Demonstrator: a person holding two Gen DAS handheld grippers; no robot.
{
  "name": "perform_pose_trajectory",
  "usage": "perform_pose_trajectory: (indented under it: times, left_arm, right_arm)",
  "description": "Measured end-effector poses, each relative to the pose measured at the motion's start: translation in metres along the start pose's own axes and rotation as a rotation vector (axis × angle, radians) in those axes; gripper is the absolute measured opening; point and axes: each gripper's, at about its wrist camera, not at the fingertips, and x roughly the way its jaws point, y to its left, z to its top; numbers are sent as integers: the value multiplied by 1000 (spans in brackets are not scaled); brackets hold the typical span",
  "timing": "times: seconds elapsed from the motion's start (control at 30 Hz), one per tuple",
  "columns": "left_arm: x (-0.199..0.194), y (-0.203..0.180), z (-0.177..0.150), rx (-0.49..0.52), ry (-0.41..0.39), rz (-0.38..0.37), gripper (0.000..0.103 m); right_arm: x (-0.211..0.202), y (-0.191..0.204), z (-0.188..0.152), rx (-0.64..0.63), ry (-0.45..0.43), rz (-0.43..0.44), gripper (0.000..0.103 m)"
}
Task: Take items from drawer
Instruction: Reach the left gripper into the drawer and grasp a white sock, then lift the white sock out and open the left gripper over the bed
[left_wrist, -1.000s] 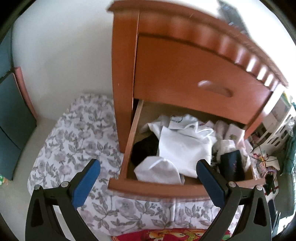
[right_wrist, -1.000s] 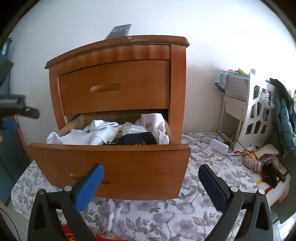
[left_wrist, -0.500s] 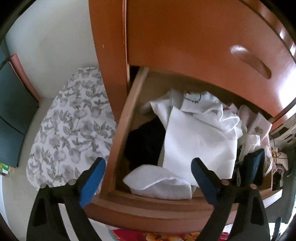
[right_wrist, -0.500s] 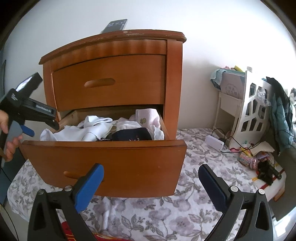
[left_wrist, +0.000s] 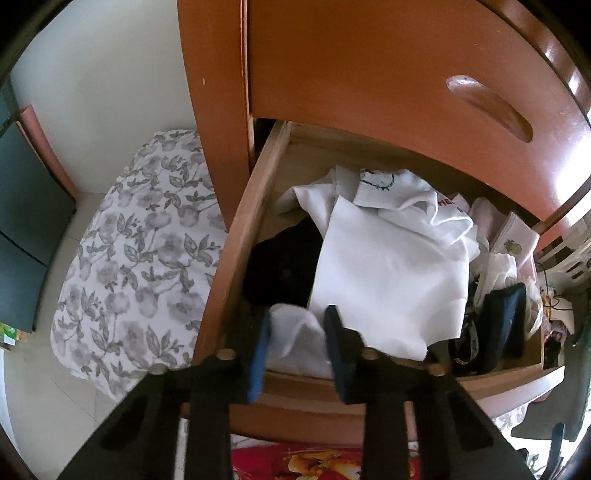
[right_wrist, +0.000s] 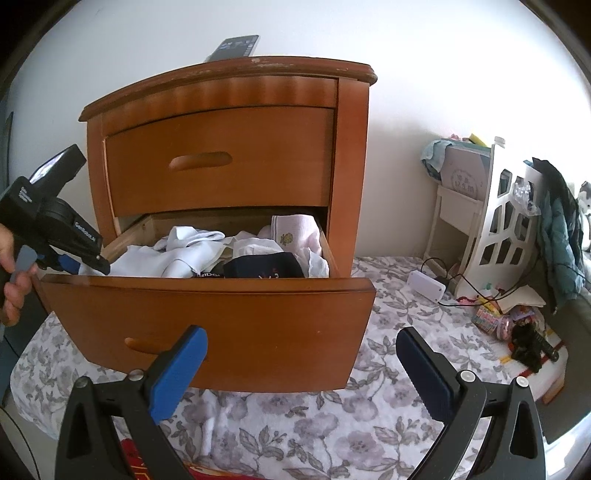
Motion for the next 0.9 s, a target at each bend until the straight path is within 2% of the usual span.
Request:
perform_pose_trajectory:
  times: [0.17,0.37,0.67,0.9]
  left_arm:
    - [-5,0,-3,7,-26,-9,12]
    - [-21,4,0,-24,-80,-27,10]
    - [-75,5,8,-40,-219,-102,9]
    - [-132,0,8,-15,-351,-162,9]
  right_arm:
    - [0,2,0,-9,2,-7,103]
    - [0,4,0,-20,1,-14,103]
    - [0,7,0,-40,5,-29,103]
    - [0,9,-1,-50,3,-41,103]
